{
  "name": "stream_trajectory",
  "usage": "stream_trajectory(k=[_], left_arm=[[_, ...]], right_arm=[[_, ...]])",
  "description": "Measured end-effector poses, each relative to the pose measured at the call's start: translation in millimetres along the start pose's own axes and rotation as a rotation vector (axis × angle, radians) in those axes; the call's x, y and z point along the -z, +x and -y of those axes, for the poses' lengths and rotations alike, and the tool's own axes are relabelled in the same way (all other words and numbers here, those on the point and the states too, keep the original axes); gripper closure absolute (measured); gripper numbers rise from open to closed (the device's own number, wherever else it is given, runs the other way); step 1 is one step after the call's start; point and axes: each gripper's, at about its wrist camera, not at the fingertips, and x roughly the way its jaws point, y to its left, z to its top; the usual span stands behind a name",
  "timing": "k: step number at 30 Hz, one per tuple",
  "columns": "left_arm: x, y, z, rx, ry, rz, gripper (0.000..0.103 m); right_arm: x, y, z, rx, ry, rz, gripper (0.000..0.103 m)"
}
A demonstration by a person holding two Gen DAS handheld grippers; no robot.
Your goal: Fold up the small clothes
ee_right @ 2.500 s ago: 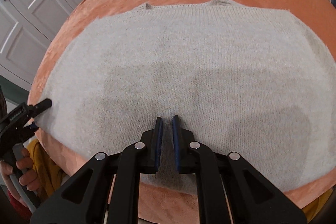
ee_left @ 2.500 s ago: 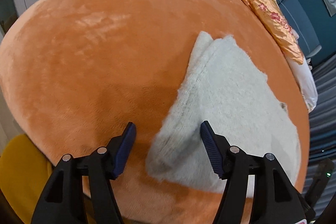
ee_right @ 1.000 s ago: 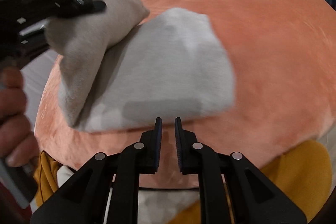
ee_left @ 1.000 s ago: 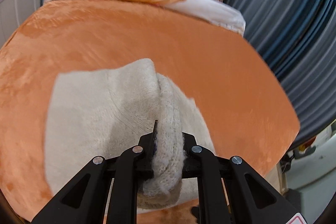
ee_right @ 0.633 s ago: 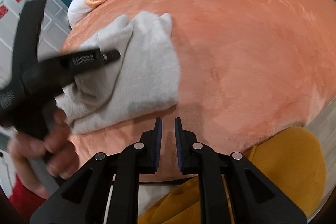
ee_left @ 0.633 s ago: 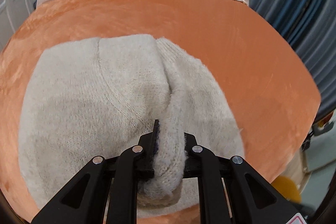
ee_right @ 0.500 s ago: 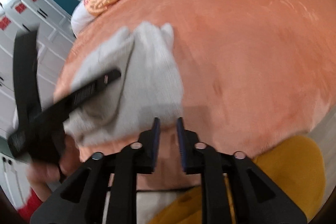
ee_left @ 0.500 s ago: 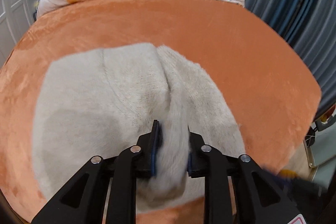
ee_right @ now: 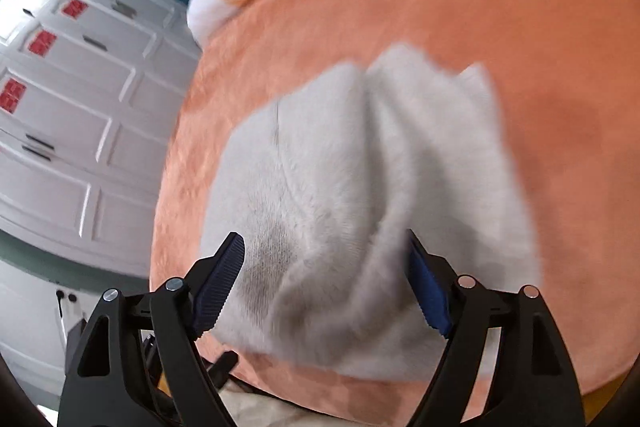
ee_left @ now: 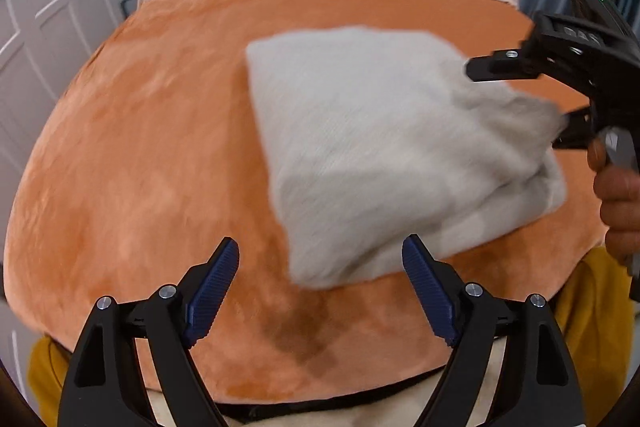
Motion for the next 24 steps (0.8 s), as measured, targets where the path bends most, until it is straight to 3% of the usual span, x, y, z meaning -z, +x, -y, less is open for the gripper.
stream_trajectory(k=[2,4,5,6,7,9,12,14,19,22,24], left_arm=[[2,8,-2,-0.006,-0.003,-0.016,0.022],[-1,14,-4,-0.014,-0.006,-0.022,0.027],[-2,16,-6,-0.013,-0.008,-0.026,0.039],[-1,18,-7,-0.007,-0.010,-0.037,0.044],[-2,20,-9,0.016,-0.018,-0.052,0.053],[-4,23,-9,0.036,-0.035,-0.066,0.057],[-6,32,0,0.011,-0.011,-0.084,0.064],[-5,44,6,-0.015,-0.008,-0.113,0.065],[-5,27,11,-0.037,0.019,-0.076,0.066],[-7,1,11,-0.013,0.020,-0.048,0.065],[-10,-17,9,0.020,0.003,-0.020,0.066]], right_arm=[[-1,5,-5,0.053,-0.048,0.000,0.085],[-4,-21,-14,-0.018,-0.068,0.093,0.086],[-3,-37,-16,-0.047,-0.081,0.142,0.087],[-2,-57,-17,-0.088,-0.086,0.196,0.087],[2,-76,-16,-0.103,-0.089,0.247,0.087],[13,-100,-1,-0.059,-0.094,0.316,0.087],[20,-80,44,0.029,-0.020,0.240,0.087],[29,-37,82,0.100,0.038,0.111,0.085],[32,-41,83,0.074,0.038,0.153,0.081],[33,-57,75,0.109,0.000,0.165,0.068],[33,-78,71,0.120,-0.003,0.223,0.060]])
